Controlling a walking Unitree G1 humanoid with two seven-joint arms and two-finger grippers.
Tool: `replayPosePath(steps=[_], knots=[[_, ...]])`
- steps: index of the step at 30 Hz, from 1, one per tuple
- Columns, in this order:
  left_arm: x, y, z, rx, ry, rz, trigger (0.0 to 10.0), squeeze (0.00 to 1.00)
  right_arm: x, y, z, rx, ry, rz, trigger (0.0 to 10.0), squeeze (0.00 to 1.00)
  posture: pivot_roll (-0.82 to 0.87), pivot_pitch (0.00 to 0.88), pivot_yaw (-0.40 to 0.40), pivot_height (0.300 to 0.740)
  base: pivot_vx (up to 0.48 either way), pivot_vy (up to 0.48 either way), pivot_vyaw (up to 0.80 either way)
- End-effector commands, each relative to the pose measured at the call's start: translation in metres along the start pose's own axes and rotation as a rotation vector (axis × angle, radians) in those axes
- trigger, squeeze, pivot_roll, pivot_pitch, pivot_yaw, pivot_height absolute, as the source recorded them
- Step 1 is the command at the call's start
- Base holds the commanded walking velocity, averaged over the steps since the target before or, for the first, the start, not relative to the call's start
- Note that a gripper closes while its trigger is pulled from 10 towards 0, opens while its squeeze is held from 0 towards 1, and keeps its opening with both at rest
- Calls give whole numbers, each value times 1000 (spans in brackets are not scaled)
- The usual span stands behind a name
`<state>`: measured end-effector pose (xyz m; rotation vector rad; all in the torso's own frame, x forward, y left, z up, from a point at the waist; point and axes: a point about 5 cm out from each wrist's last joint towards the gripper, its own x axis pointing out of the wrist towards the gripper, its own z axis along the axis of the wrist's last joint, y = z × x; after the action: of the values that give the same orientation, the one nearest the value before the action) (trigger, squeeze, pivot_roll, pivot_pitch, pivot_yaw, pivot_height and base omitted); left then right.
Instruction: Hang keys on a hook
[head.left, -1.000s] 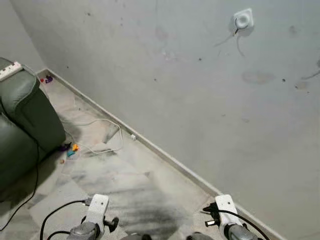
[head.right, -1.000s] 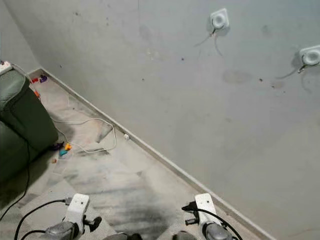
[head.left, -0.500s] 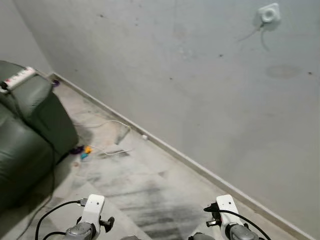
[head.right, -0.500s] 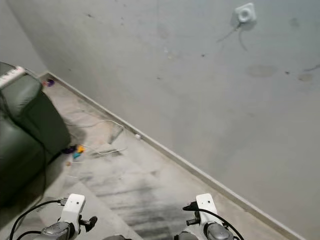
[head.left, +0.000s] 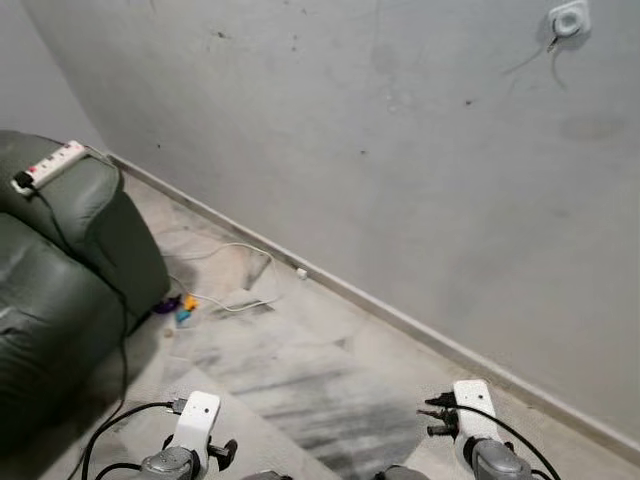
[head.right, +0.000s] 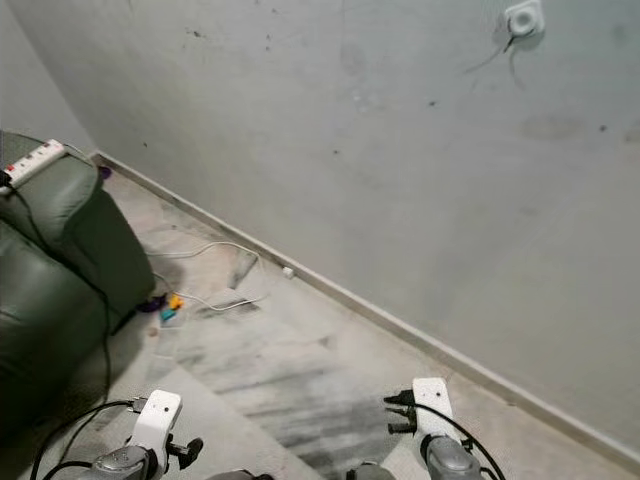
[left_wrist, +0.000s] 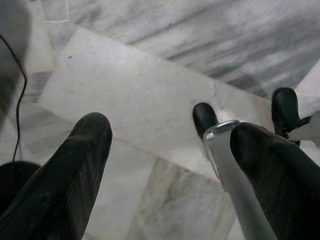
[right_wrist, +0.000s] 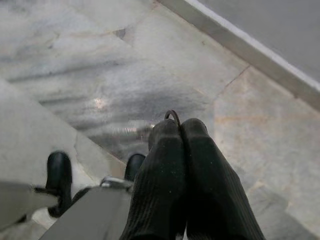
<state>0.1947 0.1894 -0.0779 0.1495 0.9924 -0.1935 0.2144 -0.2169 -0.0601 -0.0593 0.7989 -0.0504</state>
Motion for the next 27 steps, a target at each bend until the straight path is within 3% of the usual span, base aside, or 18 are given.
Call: replayPosePath(steps=[1, 4, 6, 14, 22, 27], knots=[[-2, 7, -5, -9, 15, 18, 10000, 0, 2, 9, 3, 3, -2, 30, 10000, 0, -74, 108, 33, 740, 0, 262, 0], [-3, 13, -6, -42, 15, 37, 10000, 0, 3, 22, 5, -39, 7, 77, 10000, 0, -66, 93, 21, 740, 0, 87, 0], [-4, 14, -8, -54, 29, 48, 10000, 0, 3, 32, 3, -145, 20, 136, 10000, 0, -50, 76, 30, 740, 0, 0, 0], [0, -4, -3, -29, 7, -6, 10000, 0, 4, 30, 2, -95, 46, 107, 10000, 0, -41, 79, 20, 740, 0, 0, -51], [3, -11, 4, -63, -22, -17, 10000, 0, 2, 40, -6, -158, 74, 152, 10000, 0, -36, 81, -10, 740, 0, 0, -800], [2, -16, -9, -39, 25, -30, 10000, 0, 1, 45, -11, -187, 86, 176, 10000, 0, -39, 70, -14, 740, 0, 0, -800]])
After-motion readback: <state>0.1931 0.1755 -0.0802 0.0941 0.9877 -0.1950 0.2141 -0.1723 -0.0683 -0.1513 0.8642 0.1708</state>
